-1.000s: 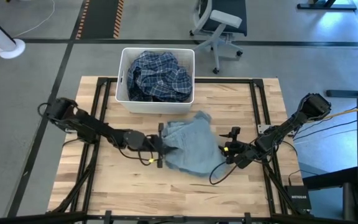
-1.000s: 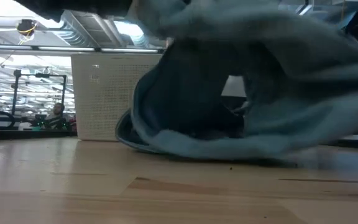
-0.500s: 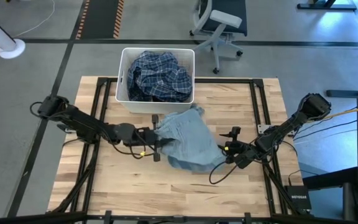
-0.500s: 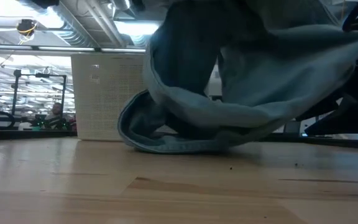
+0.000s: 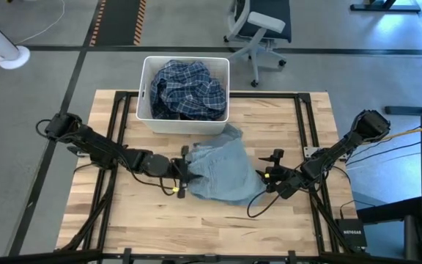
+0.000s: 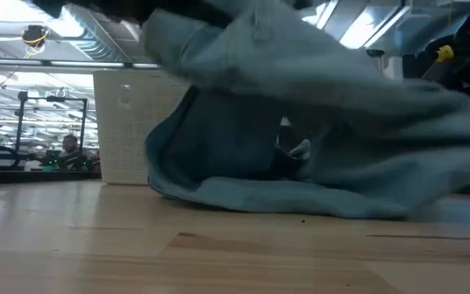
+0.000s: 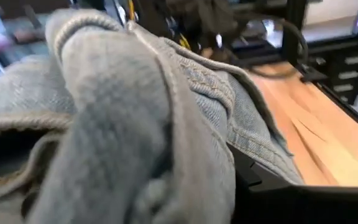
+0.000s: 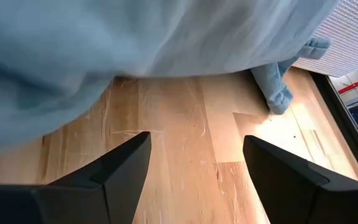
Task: Sort clothes
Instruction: Put the blue pants into the white bin
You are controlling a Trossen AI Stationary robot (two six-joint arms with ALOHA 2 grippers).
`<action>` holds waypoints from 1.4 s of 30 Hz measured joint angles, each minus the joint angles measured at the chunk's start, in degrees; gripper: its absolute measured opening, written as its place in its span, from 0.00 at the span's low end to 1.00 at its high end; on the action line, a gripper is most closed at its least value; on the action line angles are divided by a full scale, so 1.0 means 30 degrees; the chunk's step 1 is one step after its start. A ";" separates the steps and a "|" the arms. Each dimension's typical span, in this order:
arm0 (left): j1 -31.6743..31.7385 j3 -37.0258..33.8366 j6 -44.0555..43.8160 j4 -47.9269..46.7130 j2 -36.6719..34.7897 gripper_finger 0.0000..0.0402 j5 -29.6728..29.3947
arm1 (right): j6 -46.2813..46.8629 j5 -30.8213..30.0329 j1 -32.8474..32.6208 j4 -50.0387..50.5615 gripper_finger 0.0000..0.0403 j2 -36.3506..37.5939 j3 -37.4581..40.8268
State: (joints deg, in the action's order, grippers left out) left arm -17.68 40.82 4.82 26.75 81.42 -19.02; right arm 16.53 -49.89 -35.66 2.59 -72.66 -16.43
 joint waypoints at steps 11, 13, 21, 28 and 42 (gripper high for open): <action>-0.0329 -0.0007 -0.5631 -0.5101 0.0039 0.12 -0.0092 | -0.1118 -0.1310 0.0022 -0.0088 0.68 0.0001 0.0000; -0.0232 -0.0015 -0.6125 -0.5161 0.0039 0.16 -0.0105 | -0.1753 -0.1348 0.0022 -0.0409 0.68 0.0000 0.0000; 0.0252 -0.0036 -0.7019 -0.5232 0.0039 0.41 -0.0200 | -0.4171 -0.1242 0.0022 -0.1472 0.68 0.0004 -0.0007; 0.0799 0.0212 -0.8093 -0.7784 -0.0682 0.56 0.0399 | -0.5686 -0.1215 0.0022 -0.1343 0.68 0.0007 -0.0007; 0.0818 -0.0092 -1.2276 -1.4889 -0.5521 0.57 -0.0017 | -0.6131 -0.1166 0.0022 -0.2011 0.68 0.0007 -0.0007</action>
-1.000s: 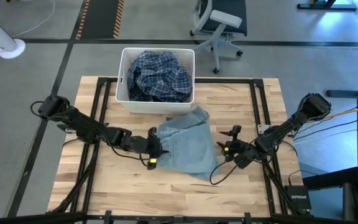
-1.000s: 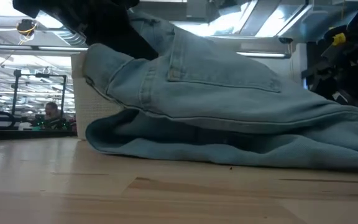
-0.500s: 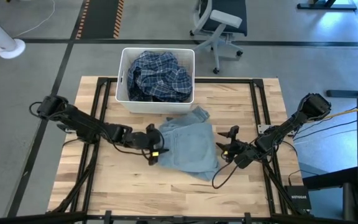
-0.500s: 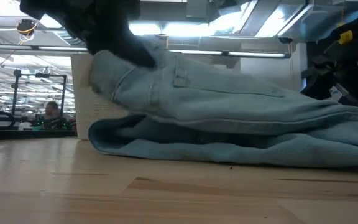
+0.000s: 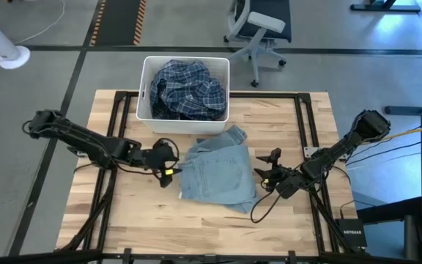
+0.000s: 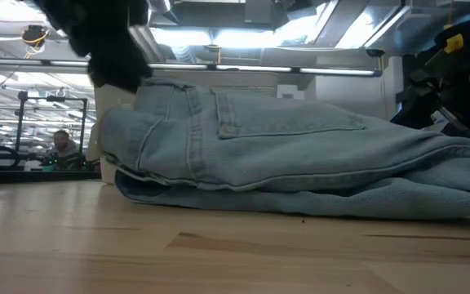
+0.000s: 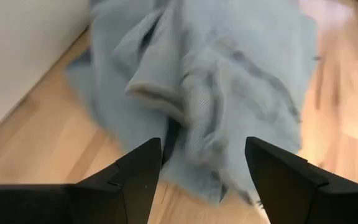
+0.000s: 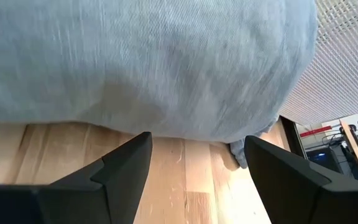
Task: Sort clothes
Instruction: Put the blue pants into the white bin
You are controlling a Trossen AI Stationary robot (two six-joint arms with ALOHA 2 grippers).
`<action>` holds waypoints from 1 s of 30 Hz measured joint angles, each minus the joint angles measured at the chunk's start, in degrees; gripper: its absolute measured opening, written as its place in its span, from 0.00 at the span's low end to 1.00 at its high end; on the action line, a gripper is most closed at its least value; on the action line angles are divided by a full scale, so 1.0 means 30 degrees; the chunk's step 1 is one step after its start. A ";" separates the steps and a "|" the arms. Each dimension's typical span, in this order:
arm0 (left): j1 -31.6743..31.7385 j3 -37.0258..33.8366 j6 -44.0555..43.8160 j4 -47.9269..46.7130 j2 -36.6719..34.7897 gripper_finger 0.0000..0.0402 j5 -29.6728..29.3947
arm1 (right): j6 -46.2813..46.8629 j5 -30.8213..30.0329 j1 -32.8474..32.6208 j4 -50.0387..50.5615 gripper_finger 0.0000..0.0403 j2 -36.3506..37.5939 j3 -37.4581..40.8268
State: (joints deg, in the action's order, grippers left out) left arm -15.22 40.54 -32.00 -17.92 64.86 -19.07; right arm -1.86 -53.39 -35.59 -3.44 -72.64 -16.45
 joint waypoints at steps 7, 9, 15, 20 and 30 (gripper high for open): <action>0.0006 -0.2372 -0.2301 0.1693 -0.0013 0.56 -0.1026 | 0.0006 0.0160 0.0000 -0.0083 0.68 0.0007 0.0000; -0.0051 -0.3133 -0.2468 0.3359 -0.0013 0.56 -0.0520 | 0.0006 0.0158 0.0000 -0.0097 0.68 0.0007 0.0000; -0.0630 -0.5255 -0.2558 0.8413 -0.0006 0.56 0.0167 | 0.0006 0.0135 0.0000 -0.0419 0.68 0.0007 0.0000; -0.1393 -0.5956 -0.3228 0.9545 0.0427 0.56 0.0396 | 0.0006 0.0091 0.0000 -0.0512 0.68 0.0007 0.0000; -0.1267 -0.6123 -0.3345 1.3421 0.4402 0.56 -0.1300 | 0.0006 -0.0051 0.0000 -0.1086 0.68 -0.0208 0.0000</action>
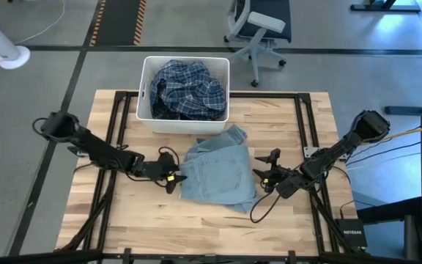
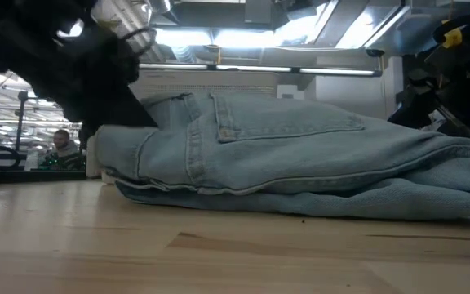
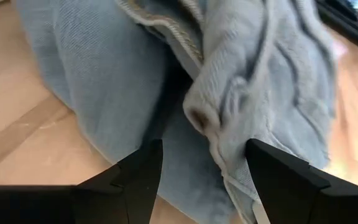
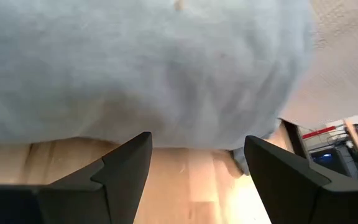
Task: Sort clothes
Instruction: Put the blue pants into the white bin
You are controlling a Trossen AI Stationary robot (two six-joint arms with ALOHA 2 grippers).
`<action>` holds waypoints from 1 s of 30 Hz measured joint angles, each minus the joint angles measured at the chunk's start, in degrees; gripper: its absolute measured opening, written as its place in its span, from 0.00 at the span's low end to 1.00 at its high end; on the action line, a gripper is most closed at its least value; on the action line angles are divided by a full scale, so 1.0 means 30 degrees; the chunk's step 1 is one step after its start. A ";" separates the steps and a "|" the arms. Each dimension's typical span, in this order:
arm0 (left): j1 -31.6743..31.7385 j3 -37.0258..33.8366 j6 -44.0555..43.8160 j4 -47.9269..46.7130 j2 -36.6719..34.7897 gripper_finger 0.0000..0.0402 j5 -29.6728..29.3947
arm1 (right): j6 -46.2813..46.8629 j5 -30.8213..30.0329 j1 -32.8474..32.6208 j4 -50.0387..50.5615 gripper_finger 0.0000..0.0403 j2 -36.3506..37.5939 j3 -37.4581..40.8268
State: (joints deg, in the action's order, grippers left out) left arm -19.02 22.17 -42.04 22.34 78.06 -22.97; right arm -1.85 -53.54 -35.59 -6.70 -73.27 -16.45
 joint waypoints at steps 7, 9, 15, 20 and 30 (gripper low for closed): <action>0.0561 0.0000 -0.0431 0.3116 0.2957 0.56 -0.1327 | -0.0051 0.1491 0.0000 -0.1611 0.68 -0.1467 0.0000; 0.0726 0.0007 -0.0446 0.3761 0.3635 0.56 -0.1345 | -0.0311 0.1559 0.0000 -0.2257 0.68 -0.1944 0.0000; 0.0909 0.0022 -0.0493 0.4019 0.4857 0.56 -0.1330 | -0.2503 0.1555 0.0000 -0.2042 0.68 -0.2181 -0.0536; 0.0909 0.0009 -0.0303 0.4431 0.4932 0.56 -0.1330 | -0.4312 0.0618 0.0000 -0.0973 0.68 -0.0882 -0.2131; 0.0842 0.0007 0.0317 0.5641 0.4947 0.56 -0.1312 | -0.6911 0.5664 -0.0007 -0.0753 0.68 -0.0319 -0.5040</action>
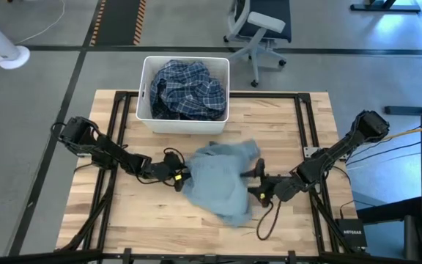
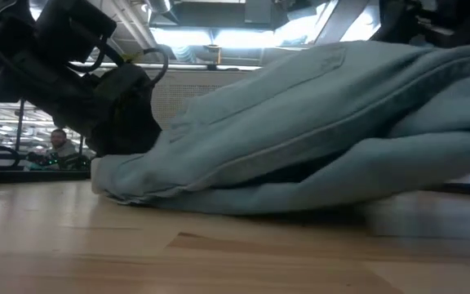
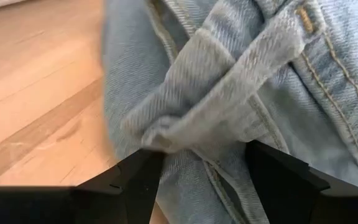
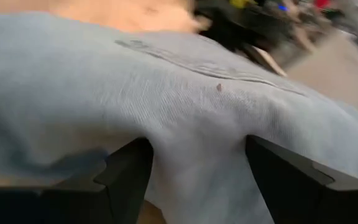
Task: Sort clothes
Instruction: Put the blue pants into the white bin
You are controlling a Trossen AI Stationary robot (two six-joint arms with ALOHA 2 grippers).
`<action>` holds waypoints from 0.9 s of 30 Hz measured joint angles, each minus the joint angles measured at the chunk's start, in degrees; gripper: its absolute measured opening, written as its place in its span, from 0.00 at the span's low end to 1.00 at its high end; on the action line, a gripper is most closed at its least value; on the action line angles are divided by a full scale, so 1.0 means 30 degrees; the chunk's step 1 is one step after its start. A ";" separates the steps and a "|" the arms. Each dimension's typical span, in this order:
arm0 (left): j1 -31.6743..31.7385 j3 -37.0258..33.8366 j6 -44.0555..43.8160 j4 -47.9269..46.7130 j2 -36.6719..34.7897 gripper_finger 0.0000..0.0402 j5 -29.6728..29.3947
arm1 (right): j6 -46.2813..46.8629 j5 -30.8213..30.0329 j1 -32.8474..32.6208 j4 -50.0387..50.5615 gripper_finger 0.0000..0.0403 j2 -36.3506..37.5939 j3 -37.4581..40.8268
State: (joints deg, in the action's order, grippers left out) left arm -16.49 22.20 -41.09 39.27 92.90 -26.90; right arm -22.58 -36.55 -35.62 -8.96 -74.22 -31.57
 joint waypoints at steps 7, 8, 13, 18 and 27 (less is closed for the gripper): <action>0.0110 0.0000 0.0210 0.0124 -0.0007 0.56 -0.0014 | 0.0048 0.1643 -0.0015 0.3119 0.68 -0.0074 -0.1321; 0.0110 0.0000 0.0187 0.0128 -0.0007 0.56 -0.0019 | 0.0077 0.1234 -0.0022 0.4534 0.68 0.0003 -0.1737; 0.0110 0.0007 0.0068 0.0137 -0.0007 0.56 -0.0016 | 0.1468 -0.0284 -0.0002 1.1207 0.68 0.0025 -0.4552; 0.0118 0.0007 0.0806 -0.0072 -0.0509 0.56 0.1243 | 0.1520 -0.0290 -0.0015 1.2284 0.68 0.0039 -0.5451; -0.0440 0.0029 0.0838 -0.5023 -0.5012 0.56 0.3755 | 0.3625 0.0277 -0.0015 1.3676 0.68 0.0039 -0.5225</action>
State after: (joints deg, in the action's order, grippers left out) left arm -17.81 22.28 -38.57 24.20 77.87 -15.64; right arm -11.70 -35.72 -35.66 32.07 -74.11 -47.24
